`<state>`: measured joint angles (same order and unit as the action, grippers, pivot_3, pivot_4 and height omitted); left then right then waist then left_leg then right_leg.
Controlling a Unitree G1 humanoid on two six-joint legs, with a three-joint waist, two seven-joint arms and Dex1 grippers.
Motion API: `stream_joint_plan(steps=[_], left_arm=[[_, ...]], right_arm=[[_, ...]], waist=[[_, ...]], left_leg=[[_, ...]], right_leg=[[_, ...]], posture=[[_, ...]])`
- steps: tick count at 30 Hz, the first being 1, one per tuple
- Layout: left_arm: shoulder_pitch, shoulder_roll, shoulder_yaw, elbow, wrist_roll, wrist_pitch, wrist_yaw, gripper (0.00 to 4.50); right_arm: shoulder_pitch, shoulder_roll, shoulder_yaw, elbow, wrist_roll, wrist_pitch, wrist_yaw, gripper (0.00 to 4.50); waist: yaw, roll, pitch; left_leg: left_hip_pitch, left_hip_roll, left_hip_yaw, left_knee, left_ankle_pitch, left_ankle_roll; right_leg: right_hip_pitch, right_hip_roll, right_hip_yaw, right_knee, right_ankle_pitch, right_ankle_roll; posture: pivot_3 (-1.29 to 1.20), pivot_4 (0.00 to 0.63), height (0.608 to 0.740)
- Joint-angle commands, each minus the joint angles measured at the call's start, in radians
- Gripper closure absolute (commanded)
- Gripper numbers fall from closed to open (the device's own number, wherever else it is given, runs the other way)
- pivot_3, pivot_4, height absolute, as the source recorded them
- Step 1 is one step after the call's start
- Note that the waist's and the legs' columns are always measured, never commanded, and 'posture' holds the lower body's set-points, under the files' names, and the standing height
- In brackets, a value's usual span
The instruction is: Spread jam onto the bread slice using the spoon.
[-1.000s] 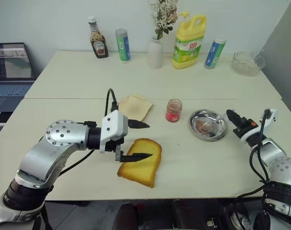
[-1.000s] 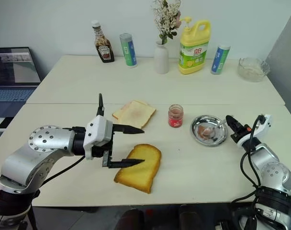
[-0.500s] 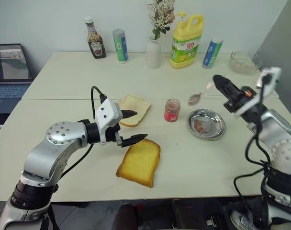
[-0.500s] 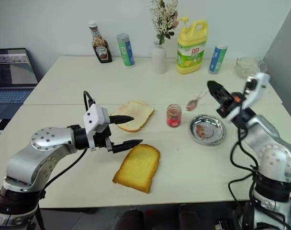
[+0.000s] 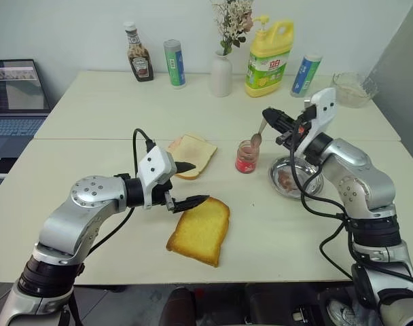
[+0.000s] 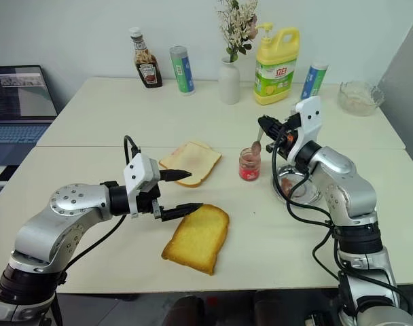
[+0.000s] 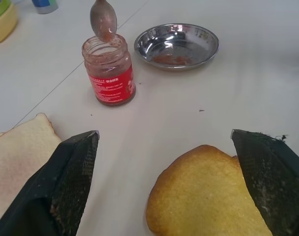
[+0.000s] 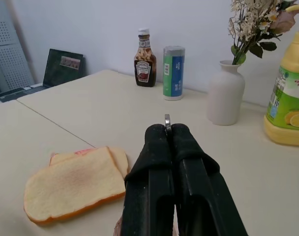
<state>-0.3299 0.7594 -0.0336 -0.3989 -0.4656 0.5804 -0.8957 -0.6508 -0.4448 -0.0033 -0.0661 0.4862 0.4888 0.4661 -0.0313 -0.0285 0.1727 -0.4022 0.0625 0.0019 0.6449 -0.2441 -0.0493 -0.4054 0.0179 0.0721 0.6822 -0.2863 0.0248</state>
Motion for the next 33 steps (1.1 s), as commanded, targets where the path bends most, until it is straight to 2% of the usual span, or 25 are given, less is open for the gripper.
stream_joint_plan(steps=[1,20,25,33], left_arm=[[-0.011,-0.010,0.002,-0.029,0.004,-0.019,0.004,0.00],[-0.054,-0.070,-0.050,0.015,0.062,-0.046,0.015,0.00],[-0.048,-0.072,-0.054,0.010,0.066,-0.045,0.012,0.00],[-0.044,-0.071,-0.053,0.010,0.072,-0.042,0.015,0.00]], right_arm=[[-0.032,0.009,0.020,0.009,-0.052,-0.069,0.049,4.47],[-0.012,-0.006,0.177,0.119,-0.399,-0.355,0.161,4.47],[-0.009,0.003,0.181,0.150,-0.419,-0.347,0.175,4.47],[-0.032,0.064,0.141,0.165,-0.376,-0.152,0.150,4.47]], waist=[[0.000,0.000,0.000],[0.000,0.000,0.000],[0.000,0.000,0.000],[0.000,0.000,0.000]], left_leg=[[0.000,0.000,0.000,0.000,0.000,0.000],[0.000,0.000,0.000,0.000,0.000,0.000],[0.000,0.000,0.000,0.000,0.000,0.000],[0.000,0.000,0.000,0.000,0.000,0.000]], right_leg=[[0.000,0.000,0.000,0.000,0.000,0.000],[0.000,0.000,0.000,0.000,0.000,0.000],[0.000,0.000,0.000,0.001,0.000,0.000],[0.000,0.000,0.000,0.001,0.000,0.000]], posture=[[0.00,0.150,0.740],[0.00,0.150,0.740],[0.00,0.150,0.740],[0.00,0.150,0.740]])
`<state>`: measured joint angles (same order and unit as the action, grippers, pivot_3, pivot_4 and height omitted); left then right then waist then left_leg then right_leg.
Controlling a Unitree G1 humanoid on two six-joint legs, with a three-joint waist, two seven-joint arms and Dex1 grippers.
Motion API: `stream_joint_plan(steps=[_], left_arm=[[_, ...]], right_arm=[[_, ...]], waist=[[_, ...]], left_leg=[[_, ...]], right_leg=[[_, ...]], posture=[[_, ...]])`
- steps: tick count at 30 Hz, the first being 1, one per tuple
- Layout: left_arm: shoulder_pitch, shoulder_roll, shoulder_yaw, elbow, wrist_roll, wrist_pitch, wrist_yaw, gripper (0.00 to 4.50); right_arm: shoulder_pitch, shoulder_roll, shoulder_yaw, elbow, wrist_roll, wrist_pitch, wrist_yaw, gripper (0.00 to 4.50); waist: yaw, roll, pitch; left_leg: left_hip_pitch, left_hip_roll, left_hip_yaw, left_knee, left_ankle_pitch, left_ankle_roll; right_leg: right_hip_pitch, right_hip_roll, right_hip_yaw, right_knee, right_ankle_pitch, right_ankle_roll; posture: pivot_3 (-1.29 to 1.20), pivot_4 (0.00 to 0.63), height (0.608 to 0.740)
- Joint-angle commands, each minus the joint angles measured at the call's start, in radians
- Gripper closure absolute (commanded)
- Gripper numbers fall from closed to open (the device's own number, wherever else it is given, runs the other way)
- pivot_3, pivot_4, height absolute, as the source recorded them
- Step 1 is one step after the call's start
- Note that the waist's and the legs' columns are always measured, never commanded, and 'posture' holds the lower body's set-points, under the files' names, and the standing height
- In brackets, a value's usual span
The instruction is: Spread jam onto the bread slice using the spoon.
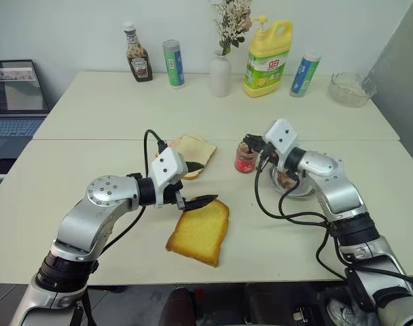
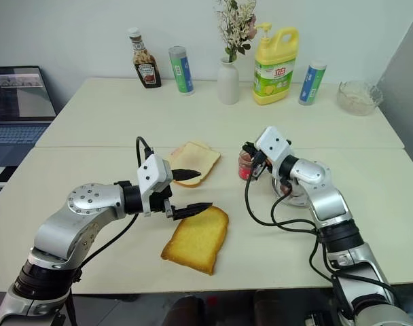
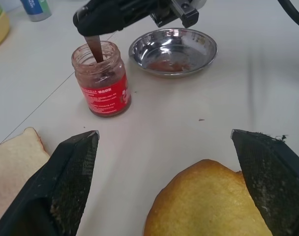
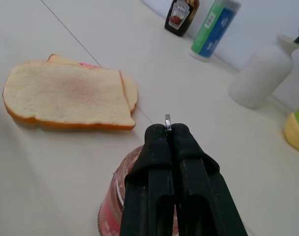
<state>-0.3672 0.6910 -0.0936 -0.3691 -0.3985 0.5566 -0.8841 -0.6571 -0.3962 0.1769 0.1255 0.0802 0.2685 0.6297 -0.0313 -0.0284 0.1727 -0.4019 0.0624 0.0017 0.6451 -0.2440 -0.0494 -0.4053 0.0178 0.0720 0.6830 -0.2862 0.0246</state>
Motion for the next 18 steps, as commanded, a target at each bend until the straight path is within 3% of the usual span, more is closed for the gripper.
stream_joint_plan(steps=[1,18], left_arm=[[-0.006,-0.003,0.007,-0.021,0.006,-0.019,0.003,0.00],[-0.032,-0.041,0.001,0.017,0.040,-0.040,0.028,0.00]], right_arm=[[-0.027,0.022,-0.044,-0.030,0.034,0.086,-0.017,4.47],[-0.077,0.159,-0.267,-0.072,0.264,0.506,-0.158,4.47]], waist=[[0.000,0.000,0.000],[0.000,0.000,0.000]], left_leg=[[0.000,0.000,0.000,0.000,0.000,0.000],[0.000,0.000,0.000,0.000,0.000,0.000]], right_leg=[[0.000,0.000,0.000,0.000,0.000,0.000],[0.000,0.000,0.000,0.001,0.000,0.000]], posture=[[0.00,0.150,0.740],[0.00,0.150,0.740]])
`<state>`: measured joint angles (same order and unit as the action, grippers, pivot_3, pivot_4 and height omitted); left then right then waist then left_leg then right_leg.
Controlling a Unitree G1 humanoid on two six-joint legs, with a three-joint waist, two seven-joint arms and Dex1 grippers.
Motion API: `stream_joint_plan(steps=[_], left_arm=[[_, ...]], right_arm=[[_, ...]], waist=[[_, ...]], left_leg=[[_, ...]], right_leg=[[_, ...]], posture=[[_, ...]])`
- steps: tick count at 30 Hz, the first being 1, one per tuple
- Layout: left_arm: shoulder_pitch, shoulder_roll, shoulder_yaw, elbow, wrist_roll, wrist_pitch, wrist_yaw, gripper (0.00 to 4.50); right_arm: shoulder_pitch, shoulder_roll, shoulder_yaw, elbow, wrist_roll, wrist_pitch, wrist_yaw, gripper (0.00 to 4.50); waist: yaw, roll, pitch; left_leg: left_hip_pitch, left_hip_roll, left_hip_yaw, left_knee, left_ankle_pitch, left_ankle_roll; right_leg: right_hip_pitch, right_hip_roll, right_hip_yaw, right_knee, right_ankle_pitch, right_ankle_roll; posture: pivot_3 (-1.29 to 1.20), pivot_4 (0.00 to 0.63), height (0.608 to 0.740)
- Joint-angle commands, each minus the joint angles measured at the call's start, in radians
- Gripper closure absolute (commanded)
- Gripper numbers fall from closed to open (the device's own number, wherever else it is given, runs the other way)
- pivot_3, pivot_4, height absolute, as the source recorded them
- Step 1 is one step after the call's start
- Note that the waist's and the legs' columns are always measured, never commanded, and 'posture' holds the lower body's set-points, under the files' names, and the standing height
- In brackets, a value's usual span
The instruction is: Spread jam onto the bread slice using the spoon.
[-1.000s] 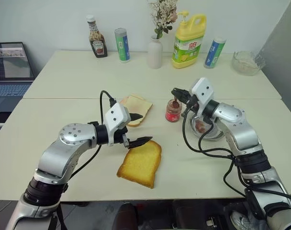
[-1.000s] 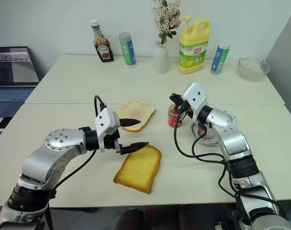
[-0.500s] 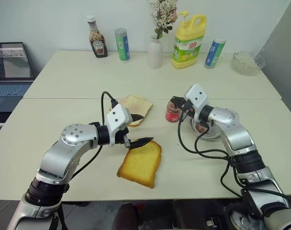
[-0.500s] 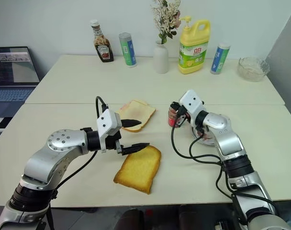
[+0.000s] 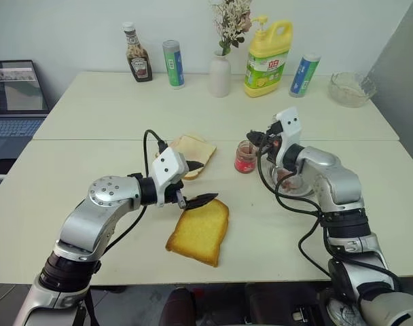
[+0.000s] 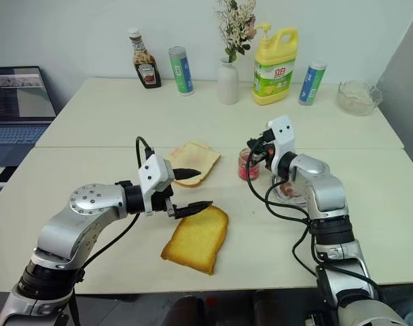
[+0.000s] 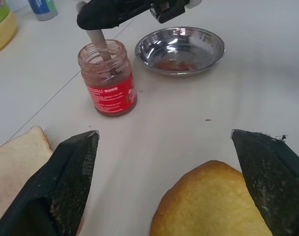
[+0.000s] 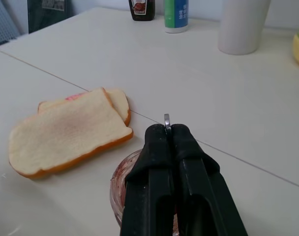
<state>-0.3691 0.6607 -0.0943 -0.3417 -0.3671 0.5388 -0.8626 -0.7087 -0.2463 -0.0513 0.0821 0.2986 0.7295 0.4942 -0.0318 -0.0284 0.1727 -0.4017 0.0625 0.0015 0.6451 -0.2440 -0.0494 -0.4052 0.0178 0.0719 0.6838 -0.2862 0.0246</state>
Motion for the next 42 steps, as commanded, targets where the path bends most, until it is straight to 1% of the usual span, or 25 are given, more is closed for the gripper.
stream_joint_plan(steps=[1,6,10,12,14,16,24,26,29,33,35,40,42], left_arm=[[-0.036,-0.014,0.000,-0.007,0.009,-0.022,0.008,0.00],[-0.064,-0.047,-0.011,0.006,0.011,-0.017,0.022,0.00],[-0.073,-0.053,-0.014,0.009,0.012,-0.014,0.025,0.00],[-0.079,-0.054,-0.013,0.012,0.014,-0.013,0.025,0.00],[-0.090,-0.055,-0.013,0.020,0.016,-0.013,0.024,0.00],[-0.098,-0.058,-0.014,0.025,0.018,-0.014,0.024,0.00],[-0.108,-0.075,-0.013,0.018,0.004,0.002,0.024,0.00],[-0.123,-0.057,-0.008,0.009,0.002,0.010,0.008,0.00],[-0.176,-0.028,0.043,-0.003,-0.058,0.085,-0.011,0.00],[-0.177,0.067,0.082,-0.002,-0.095,0.129,-0.071,0.00],[-0.165,0.096,0.087,-0.008,-0.110,0.135,-0.090,0.00],[-0.157,0.110,0.090,-0.017,-0.123,0.136,-0.097,0.00],[-0.150,0.111,0.087,-0.021,-0.120,0.130,-0.098,0.00]], right_arm=[[-0.027,0.010,-0.041,-0.031,0.048,0.053,-0.026,4.47],[-0.044,0.037,-0.092,-0.023,0.098,0.105,-0.069,4.47],[-0.052,0.048,-0.125,-0.018,0.125,0.130,-0.099,4.47],[-0.060,0.061,-0.162,-0.014,0.153,0.152,-0.123,4.47],[-0.083,0.091,-0.233,-0.001,0.209,0.188,-0.170,4.47],[-0.097,0.099,-0.262,0.003,0.235,0.206,-0.191,4.47],[-0.120,0.115,-0.315,-0.016,0.319,0.254,-0.250,4.47],[-0.120,0.113,-0.320,-0.018,0.331,0.258,-0.260,4.47],[-0.120,0.109,-0.330,-0.015,0.349,0.260,-0.272,4.47],[-0.119,0.105,-0.337,-0.003,0.367,0.255,-0.285,4.47],[-0.118,0.099,-0.337,0.006,0.371,0.250,-0.286,4.47],[-0.119,0.091,-0.339,0.019,0.380,0.245,-0.291,4.47],[-0.125,0.093,-0.365,0.027,0.400,0.253,-0.309,4.47]], waist=[[0.000,0.000,0.000],[0.000,0.000,0.000],[0.000,0.000,0.000],[0.000,0.000,0.000],[0.000,0.000,0.000],[0.000,0.000,0.000],[-0.001,0.000,0.000],[-0.001,0.000,0.000],[-0.001,0.000,0.000],[-0.008,0.000,0.000],[-0.010,0.001,0.000],[-0.010,0.001,0.001],[-0.010,0.001,0.001]], left_leg=[[0.000,0.000,0.000,0.000,0.000,0.000],[0.000,0.000,0.000,0.000,0.000,0.000],[0.000,0.000,0.000,0.000,0.000,0.000],[0.000,0.000,0.000,-0.001,0.000,0.000],[0.000,0.000,0.000,-0.001,0.000,0.000],[0.000,0.000,0.000,-0.001,0.000,0.000],[0.000,0.000,0.000,-0.001,0.000,0.000],[0.000,0.000,0.000,-0.001,0.000,0.000],[-0.001,0.000,0.000,-0.001,0.000,0.000],[-0.001,0.000,0.000,-0.002,0.000,0.000],[0.000,0.000,0.000,-0.002,0.000,0.000],[-0.001,0.000,0.000,-0.002,0.000,0.000],[-0.001,0.000,0.000,-0.002,0.000,0.000]], right_leg=[[0.000,0.000,0.000,0.000,0.000,0.000],[0.000,0.000,0.000,0.000,0.000,0.000],[0.000,0.000,0.000,0.000,0.000,0.000],[0.000,0.000,0.000,0.000,0.000,0.000],[0.000,0.000,0.000,0.000,0.000,0.000],[0.000,0.000,0.000,0.000,0.000,0.000],[0.000,0.000,0.000,-0.001,0.000,0.000],[0.000,0.000,0.000,0.000,0.000,0.000],[-0.001,0.000,0.000,0.000,0.000,0.000],[-0.001,0.000,0.000,-0.001,0.000,0.000],[-0.001,0.000,0.000,-0.001,0.000,0.000],[-0.001,0.000,0.000,-0.001,0.000,0.000],[-0.001,0.000,0.000,-0.001,0.000,0.000]], posture=[[0.00,0.150,0.740],[0.00,0.150,0.740],[0.00,0.150,0.740],[0.00,0.150,0.740],[0.00,0.150,0.740],[0.00,0.150,0.740],[0.00,0.150,0.740],[0.00,0.150,0.740],[0.00,0.150,0.740],[0.00,0.150,0.740],[0.00,0.150,0.740],[0.00,0.150,0.740],[0.00,0.150,0.740]])
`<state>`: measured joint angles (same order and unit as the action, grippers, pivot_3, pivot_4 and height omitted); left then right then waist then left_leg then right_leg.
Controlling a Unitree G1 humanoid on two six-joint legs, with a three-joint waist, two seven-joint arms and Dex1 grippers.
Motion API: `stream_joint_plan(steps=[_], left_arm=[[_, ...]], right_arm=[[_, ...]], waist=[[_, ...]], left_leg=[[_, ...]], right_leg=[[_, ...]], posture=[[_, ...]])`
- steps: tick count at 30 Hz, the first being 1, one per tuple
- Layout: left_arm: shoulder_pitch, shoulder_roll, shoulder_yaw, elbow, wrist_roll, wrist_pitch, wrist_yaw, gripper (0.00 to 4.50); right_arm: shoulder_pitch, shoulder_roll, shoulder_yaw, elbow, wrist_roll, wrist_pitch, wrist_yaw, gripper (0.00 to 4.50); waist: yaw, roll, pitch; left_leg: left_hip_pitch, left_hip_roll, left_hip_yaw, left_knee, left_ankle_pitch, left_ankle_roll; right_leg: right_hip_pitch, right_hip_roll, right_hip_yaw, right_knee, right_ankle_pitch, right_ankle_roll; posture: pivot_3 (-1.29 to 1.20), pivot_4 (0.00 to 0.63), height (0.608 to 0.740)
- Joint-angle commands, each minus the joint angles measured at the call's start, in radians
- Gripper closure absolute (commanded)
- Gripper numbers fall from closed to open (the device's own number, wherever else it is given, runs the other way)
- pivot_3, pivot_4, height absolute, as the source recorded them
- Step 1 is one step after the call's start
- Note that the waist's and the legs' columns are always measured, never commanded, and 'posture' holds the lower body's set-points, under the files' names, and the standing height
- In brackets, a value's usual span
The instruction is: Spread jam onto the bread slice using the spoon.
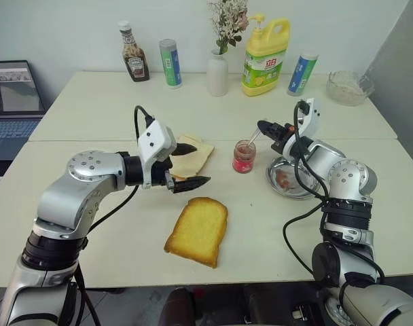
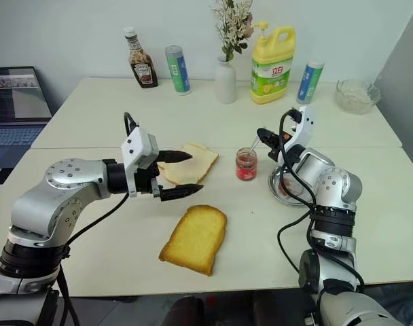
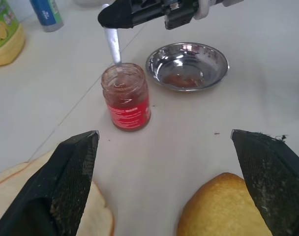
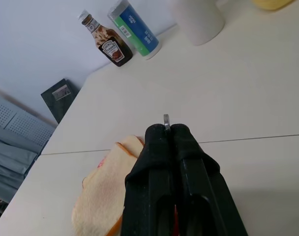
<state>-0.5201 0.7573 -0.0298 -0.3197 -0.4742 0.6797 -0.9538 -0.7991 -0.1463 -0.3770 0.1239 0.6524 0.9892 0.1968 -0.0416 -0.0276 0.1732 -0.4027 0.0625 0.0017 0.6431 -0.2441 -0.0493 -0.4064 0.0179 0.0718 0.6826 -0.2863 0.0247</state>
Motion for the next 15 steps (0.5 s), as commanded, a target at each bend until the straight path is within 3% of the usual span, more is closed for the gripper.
stream_joint_plan(steps=[1,15], left_arm=[[0.003,0.015,0.020,-0.043,-0.010,-0.015,-0.008,0.00],[0.006,-0.008,-0.012,-0.024,0.016,-0.062,-0.010,0.00]], right_arm=[[-0.039,-0.006,-0.055,-0.008,0.057,-0.001,-0.023,4.47],[-0.058,-0.004,-0.119,0.012,0.155,0.012,-0.110,4.47]], waist=[[0.000,0.000,0.000],[0.000,0.000,0.000]], left_leg=[[0.000,0.000,0.000,0.000,0.000,0.000],[0.000,0.000,0.000,0.000,0.000,0.000]], right_leg=[[0.000,0.000,0.000,0.000,0.000,0.000],[0.000,0.000,0.000,0.000,0.000,0.000]], posture=[[0.00,0.150,0.740],[0.00,0.150,0.740]])
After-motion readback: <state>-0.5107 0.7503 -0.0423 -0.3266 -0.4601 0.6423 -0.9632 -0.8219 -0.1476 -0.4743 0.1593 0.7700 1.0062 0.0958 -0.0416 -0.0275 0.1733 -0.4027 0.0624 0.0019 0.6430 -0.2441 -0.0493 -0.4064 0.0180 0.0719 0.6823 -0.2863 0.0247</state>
